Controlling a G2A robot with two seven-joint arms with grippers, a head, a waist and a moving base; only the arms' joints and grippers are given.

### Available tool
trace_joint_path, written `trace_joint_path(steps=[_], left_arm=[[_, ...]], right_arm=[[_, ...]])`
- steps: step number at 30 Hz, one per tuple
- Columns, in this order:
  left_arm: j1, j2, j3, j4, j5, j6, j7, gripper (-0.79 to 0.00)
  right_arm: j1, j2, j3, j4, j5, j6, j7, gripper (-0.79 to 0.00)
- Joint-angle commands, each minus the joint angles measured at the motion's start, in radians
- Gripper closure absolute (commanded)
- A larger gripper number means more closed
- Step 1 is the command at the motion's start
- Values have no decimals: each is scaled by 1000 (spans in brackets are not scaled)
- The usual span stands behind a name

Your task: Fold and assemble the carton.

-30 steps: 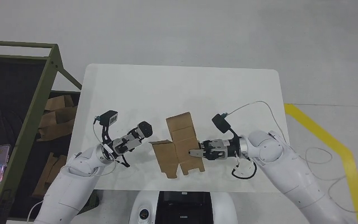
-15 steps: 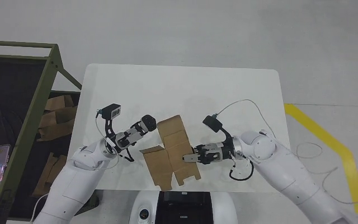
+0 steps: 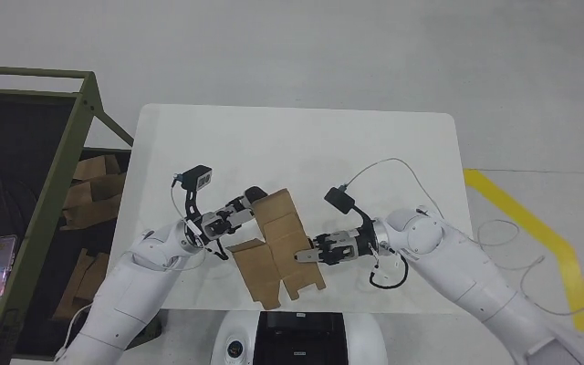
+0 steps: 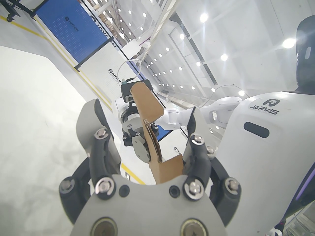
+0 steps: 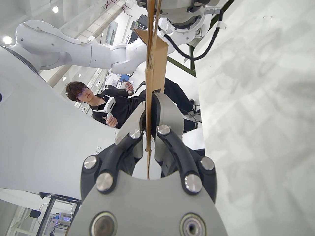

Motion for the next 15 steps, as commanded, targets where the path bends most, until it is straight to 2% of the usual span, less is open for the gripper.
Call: trace_joint_path(steps=[1, 2, 3, 15], left_arm=[[-4, -3, 4, 2, 7, 0, 0, -459], [-5, -4, 6, 3, 10, 0, 0, -406], [-6, -5, 6, 4, 12, 0, 0, -391], [-10, 0, 37, -4, 58, 0, 0, -314]], right_arm=[[7, 2, -9, 7, -1, -9, -9, 0], [10, 2, -14, 9, -1, -13, -13, 0], [12, 3, -18, 12, -1, -17, -17, 0], [35, 16, -57, 24, -12, -53, -53, 0]])
